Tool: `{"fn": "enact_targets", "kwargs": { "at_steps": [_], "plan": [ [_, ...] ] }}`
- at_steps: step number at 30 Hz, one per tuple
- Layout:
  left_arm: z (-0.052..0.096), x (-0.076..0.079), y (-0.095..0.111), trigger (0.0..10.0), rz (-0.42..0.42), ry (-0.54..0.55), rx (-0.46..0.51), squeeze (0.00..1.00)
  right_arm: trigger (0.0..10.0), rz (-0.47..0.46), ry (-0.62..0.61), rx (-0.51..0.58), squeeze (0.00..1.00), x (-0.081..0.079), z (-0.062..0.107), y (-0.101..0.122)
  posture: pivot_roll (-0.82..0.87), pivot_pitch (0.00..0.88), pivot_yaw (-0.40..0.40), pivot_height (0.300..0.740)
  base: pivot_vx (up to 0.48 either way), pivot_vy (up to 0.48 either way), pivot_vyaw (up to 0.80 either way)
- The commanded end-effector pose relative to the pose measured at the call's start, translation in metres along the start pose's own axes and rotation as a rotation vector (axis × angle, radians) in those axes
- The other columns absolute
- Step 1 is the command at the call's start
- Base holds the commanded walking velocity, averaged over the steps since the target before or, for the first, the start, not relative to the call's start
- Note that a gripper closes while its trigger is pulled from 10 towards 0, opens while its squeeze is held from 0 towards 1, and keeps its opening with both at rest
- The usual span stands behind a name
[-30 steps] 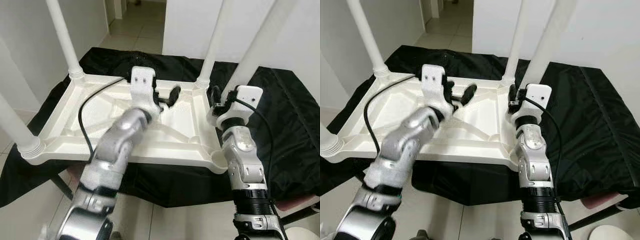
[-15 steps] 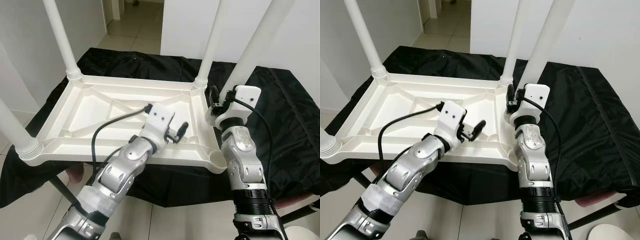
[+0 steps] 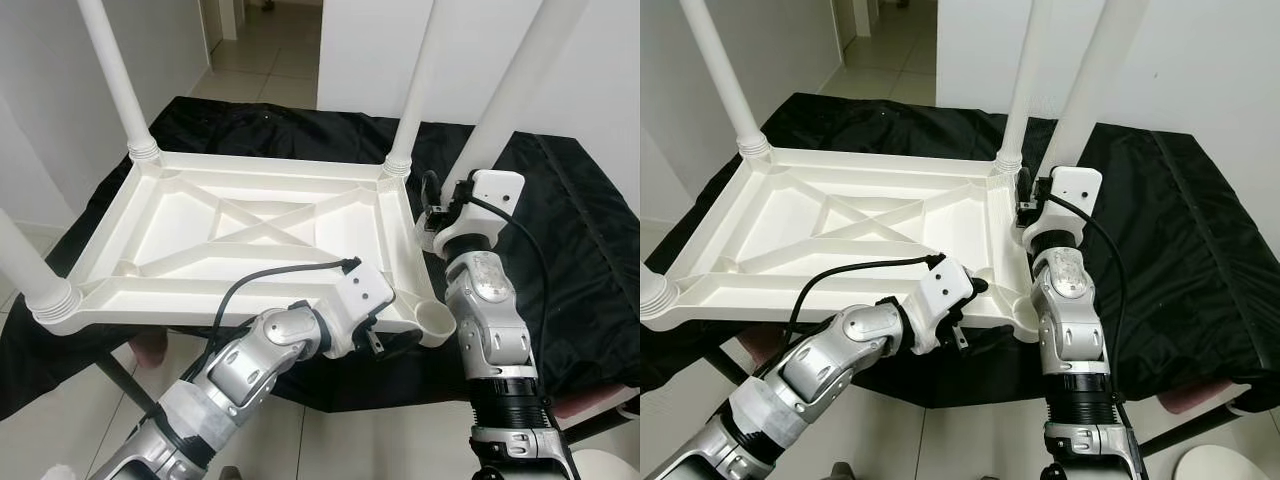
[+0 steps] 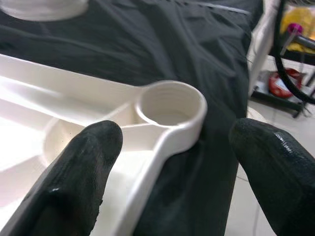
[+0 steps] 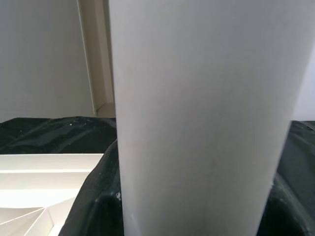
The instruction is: Building children table
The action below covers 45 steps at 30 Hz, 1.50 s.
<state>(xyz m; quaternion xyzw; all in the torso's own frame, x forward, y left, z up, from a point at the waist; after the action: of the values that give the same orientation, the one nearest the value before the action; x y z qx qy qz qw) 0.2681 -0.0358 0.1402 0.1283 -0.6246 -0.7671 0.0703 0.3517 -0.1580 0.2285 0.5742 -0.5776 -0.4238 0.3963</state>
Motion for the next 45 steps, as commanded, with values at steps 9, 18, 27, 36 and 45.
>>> {"fn": "enact_targets", "kwargs": {
  "at_steps": [9, 18, 27, 36, 45],
  "plan": [
    [-0.017, -0.025, -0.032, 10.0, -0.048, 0.143, -0.21, 0.0, 10.0, 0.003, -0.025, 0.022, 0.0, 0.003, 0.0, 0.005, -0.01, 0.018, -0.002, 0.74, 0.0, 0.0, 0.0],
    [-0.018, -0.046, -0.033, 10.0, -0.012, 0.252, -0.238, 0.0, 10.0, 0.009, -0.034, 0.019, 0.0, 0.006, 0.002, 0.005, -0.01, 0.016, -0.002, 0.74, 0.0, 0.0, 0.0],
    [-0.006, -0.093, -0.021, 10.0, 0.031, 0.48, -0.209, 0.0, 10.0, 0.027, -0.013, -0.022, 0.0, 0.007, 0.012, -0.005, -0.01, 0.011, -0.008, 0.74, 0.0, 0.0, 0.0],
    [0.001, -0.11, -0.014, 10.0, 0.055, 0.571, -0.183, 0.0, 10.0, 0.031, 0.0, -0.033, 0.0, 0.005, 0.013, -0.008, -0.01, 0.004, -0.011, 0.74, 0.0, 0.0, 0.0],
    [-0.003, -0.08, -0.001, 10.0, 0.037, 0.325, -0.076, 0.0, 10.0, 0.037, 0.032, -0.085, 0.0, 0.004, 0.021, -0.023, 0.0, 0.0, -0.015, 0.74, 0.0, 0.0, 0.0]
  ]
}}
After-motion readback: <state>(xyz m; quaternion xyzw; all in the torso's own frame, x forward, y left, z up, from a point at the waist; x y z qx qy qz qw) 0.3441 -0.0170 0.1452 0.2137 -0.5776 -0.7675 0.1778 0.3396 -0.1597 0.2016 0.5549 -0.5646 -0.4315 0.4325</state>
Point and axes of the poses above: a point about 5 cm out from each wrist's last joint towards the gripper, its own z axis pointing back from the gripper into the wrist, its own y axis along the axis of the wrist's last joint, x = y × z, the point moved 3 cm from there along -z, pointing out of the wrist towards the gripper, and after that the axes turned 1 degree about z, right-handed, at the moved point
